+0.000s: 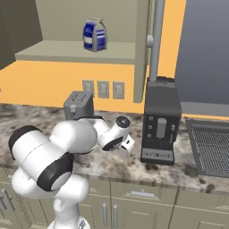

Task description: Pick the egg and butter from the fridge and place them by the bowl for mixing.

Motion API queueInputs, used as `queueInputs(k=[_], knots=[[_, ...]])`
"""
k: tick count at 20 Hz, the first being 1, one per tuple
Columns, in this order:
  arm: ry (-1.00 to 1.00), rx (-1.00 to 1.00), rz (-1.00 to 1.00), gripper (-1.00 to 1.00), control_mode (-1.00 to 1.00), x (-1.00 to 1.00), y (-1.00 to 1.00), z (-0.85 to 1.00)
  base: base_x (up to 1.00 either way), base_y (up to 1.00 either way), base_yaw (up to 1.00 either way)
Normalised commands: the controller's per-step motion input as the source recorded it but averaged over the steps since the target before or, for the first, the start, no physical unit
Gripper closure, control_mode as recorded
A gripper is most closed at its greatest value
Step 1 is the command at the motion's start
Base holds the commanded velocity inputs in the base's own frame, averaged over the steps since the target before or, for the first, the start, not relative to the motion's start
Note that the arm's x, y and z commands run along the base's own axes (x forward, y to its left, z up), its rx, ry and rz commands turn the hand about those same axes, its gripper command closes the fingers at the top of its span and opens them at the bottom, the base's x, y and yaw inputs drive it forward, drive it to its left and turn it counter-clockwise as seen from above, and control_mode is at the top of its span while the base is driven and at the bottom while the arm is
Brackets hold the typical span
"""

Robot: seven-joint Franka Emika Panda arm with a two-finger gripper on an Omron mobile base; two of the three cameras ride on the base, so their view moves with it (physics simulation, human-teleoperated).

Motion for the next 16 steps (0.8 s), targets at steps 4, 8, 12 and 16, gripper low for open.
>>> queueInputs(k=[4, 8, 12, 16], knots=[[0.00, 0.00, 0.00, 1.00, -1.00, 0.14, 0.01, -0.07, 0.00, 0.00, 0.00], [0.00, 0.00, 0.00, 1.00, -1.00, 0.15, 0.01, -0.09, 0.00, 0.00, 0.00], [0.00, 0.00, 0.00, 1.00, -1.00, 0.06, 0.02, -0.12, 0.00, 0.00, 0.00], [0.00, 0.03, 0.00, 1.00, -1.00, 0.01, 0.00, -0.13, 0.00, 0.00, 0.00]])
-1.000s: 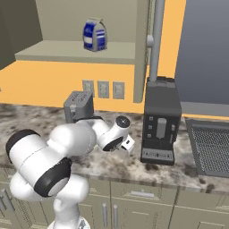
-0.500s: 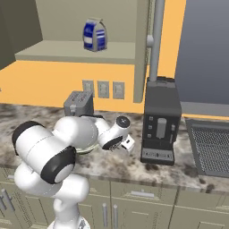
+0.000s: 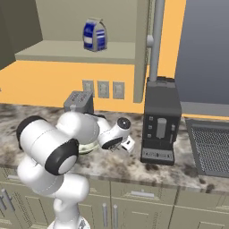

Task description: Pick the egg and butter from the fridge and place them by the bowl for mixing.

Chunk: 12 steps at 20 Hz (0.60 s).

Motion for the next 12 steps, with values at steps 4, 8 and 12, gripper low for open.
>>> queueInputs(k=[4, 8, 12], knots=[[0.00, 0.03, 0.00, 1.00, -1.00, 0.03, 0.00, -0.08, 0.00, 0.00, 0.00], [0.00, 0.04, 0.00, -1.00, -1.00, 0.00, 0.02, -0.06, 0.00, 0.00, 0.00], [0.00, 0.06, 0.00, -1.00, -1.00, 0.00, -0.02, 0.00, 0.00, 0.00, 0.00]])
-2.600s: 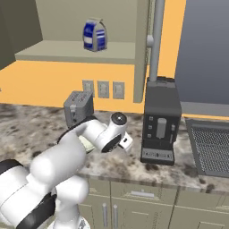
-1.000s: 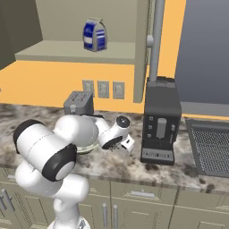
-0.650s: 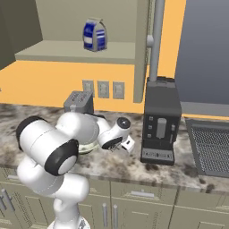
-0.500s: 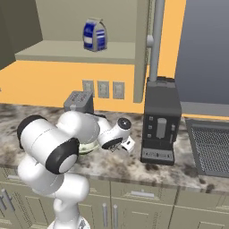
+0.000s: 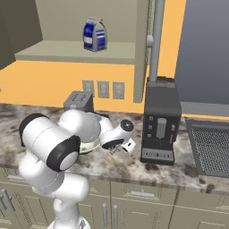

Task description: Pick the egg and butter from the fridge and place them by the bowl for mixing.

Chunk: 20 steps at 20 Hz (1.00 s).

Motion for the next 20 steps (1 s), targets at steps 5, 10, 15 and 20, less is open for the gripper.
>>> queueInputs(k=[5, 10, 15, 20], knots=[[-0.01, 0.00, 0.00, -1.00, -1.00, -0.03, -0.05, 0.11, 0.00, 0.00, 0.00], [-0.01, 0.00, 0.00, -1.00, -1.00, -0.16, 0.02, 0.31, 0.00, 0.00, 0.00], [-0.08, -0.02, 0.00, -1.00, -1.00, -0.32, 0.00, 0.37, 0.00, 0.00, 0.00], [-0.01, -0.07, 0.00, -1.00, -1.00, -0.37, 0.04, 0.48, 0.00, 0.00, 0.00]])
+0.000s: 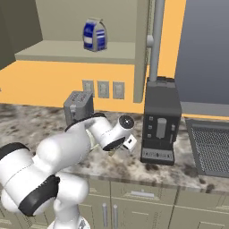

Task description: Pick the egg and butter from the fridge and place them by the bowl for mixing.

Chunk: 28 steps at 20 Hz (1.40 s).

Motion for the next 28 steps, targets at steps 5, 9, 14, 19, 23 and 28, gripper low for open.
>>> queueInputs(k=[5, 9, 14, 19, 23, 28], knots=[[0.02, -0.10, 0.00, -1.00, -1.00, -0.43, 0.25, 0.38, 0.00, 0.00, 0.00], [0.00, -0.02, 0.00, -1.00, -1.00, -0.44, 0.23, 0.37, 0.00, 0.00, 0.00], [-0.02, -0.05, -0.04, -1.00, -1.00, -0.41, 0.14, 0.40, 0.00, 0.00, 0.00], [-0.12, -0.14, -0.14, -1.00, -1.00, -0.39, 0.13, 0.34, 0.00, 0.00, 0.00], [0.00, -0.07, -0.12, -1.00, -1.00, -0.33, 0.11, 0.31, 0.00, 0.00, 0.00], [0.00, -0.01, -0.03, -1.00, -1.00, -0.30, 0.10, 0.35, 0.00, 0.00, 0.00]])
